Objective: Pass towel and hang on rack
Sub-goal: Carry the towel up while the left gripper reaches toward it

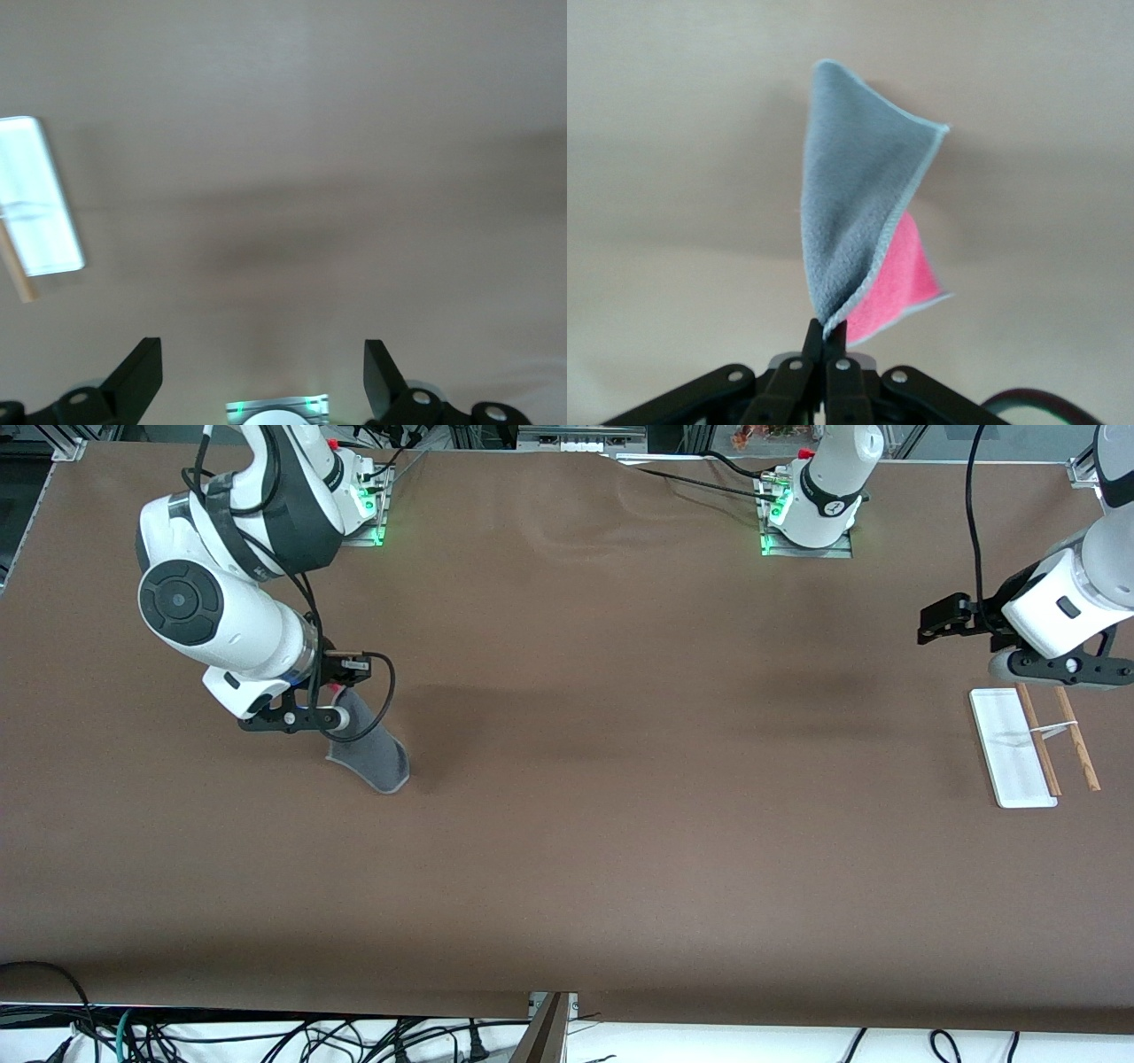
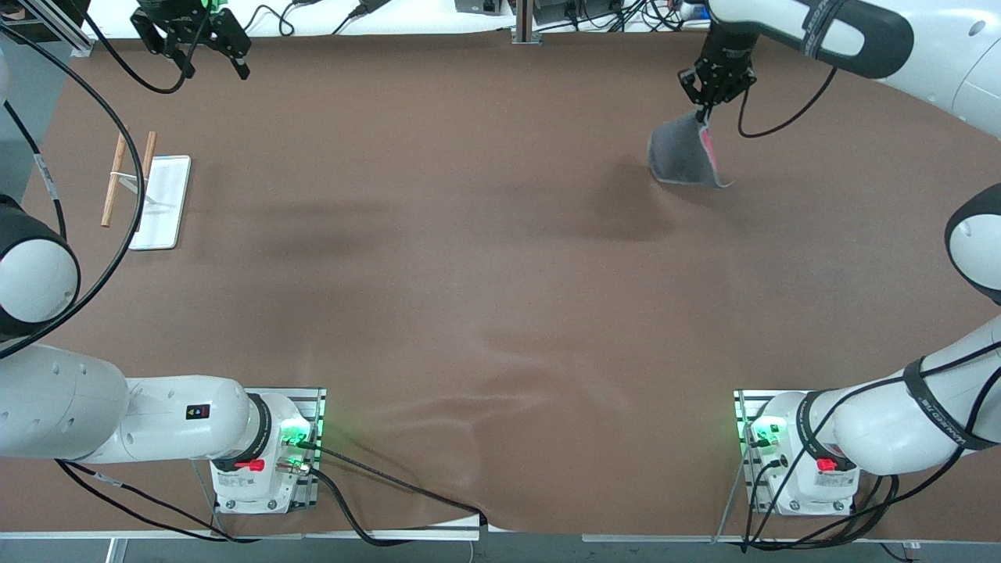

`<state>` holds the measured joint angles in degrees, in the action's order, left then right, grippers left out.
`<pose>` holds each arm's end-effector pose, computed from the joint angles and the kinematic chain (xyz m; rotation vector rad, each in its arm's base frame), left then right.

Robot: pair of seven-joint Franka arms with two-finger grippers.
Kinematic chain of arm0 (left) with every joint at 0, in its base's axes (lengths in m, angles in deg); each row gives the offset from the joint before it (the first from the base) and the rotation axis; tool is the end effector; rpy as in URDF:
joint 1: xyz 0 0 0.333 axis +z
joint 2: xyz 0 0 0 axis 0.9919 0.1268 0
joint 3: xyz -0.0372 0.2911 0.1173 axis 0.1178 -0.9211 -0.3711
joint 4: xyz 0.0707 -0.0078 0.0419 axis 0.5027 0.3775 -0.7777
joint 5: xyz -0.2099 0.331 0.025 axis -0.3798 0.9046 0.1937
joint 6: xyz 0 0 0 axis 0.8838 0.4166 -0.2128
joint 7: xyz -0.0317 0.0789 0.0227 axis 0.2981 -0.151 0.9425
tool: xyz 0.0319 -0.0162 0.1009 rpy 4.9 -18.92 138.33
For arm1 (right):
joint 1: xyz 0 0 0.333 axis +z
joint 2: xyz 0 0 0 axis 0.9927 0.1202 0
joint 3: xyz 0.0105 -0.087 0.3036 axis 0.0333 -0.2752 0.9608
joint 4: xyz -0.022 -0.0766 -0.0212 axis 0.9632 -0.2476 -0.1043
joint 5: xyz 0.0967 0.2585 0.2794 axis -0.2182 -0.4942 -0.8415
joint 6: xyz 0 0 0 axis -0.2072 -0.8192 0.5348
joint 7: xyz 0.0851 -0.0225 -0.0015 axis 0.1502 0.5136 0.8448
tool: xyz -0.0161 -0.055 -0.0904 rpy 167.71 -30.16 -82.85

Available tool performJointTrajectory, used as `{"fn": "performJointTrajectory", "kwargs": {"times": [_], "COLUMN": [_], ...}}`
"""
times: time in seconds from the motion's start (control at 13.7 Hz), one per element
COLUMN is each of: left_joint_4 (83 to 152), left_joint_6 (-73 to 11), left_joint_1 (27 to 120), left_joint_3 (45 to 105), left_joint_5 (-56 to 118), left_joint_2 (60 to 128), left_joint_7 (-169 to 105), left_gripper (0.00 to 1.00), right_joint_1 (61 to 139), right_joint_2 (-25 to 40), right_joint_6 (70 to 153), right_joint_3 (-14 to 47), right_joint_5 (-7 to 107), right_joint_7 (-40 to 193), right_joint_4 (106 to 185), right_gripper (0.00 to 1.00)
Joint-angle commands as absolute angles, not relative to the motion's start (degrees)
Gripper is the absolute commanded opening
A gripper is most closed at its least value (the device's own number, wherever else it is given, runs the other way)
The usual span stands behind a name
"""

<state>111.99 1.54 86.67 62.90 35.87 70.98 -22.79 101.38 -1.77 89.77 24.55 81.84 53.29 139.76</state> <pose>0.5519 -0.0269 0.5606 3.0456 -0.1285 -0.3171 0.5691 0.2226 0.4623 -3.1001 -0.0385 0.3866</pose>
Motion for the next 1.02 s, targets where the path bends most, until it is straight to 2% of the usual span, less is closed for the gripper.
{"fn": "performJointTrajectory", "kwargs": {"times": [0.0,0.15,0.51,0.95], "left_joint_4": [109.37,109.37,109.81,114.28], "left_joint_6": [3.27,3.18,-2.87,-20.61], "left_joint_1": [86.67,85.71,83.95,76.48], "left_joint_3": [62.76,63.28,63.99,66.98], "left_joint_5": [31.4,27.71,13.73,13.54], "left_joint_2": [74.62,76.65,83.14,87.99], "left_joint_7": [-18.02,-16.96,-1.79,24.13], "left_gripper": [1.0,1.0,1.0,1.0], "right_joint_1": [104.09,105.85,109.28,116.48], "right_joint_2": [5.59,7.8,7.99,9.13], "right_joint_6": [79.3,76.46,79.17,92.86], "right_joint_3": [24.48,24.48,24.48,24.48], "right_joint_5": [79.0,73.13,56.96,46.84], "right_joint_7": [48.03,42.07,32.21,18.07], "right_joint_4": [123.69,117.95,116.78,116.78], "right_gripper": [0.0,0.0,0.0,0.0]}}
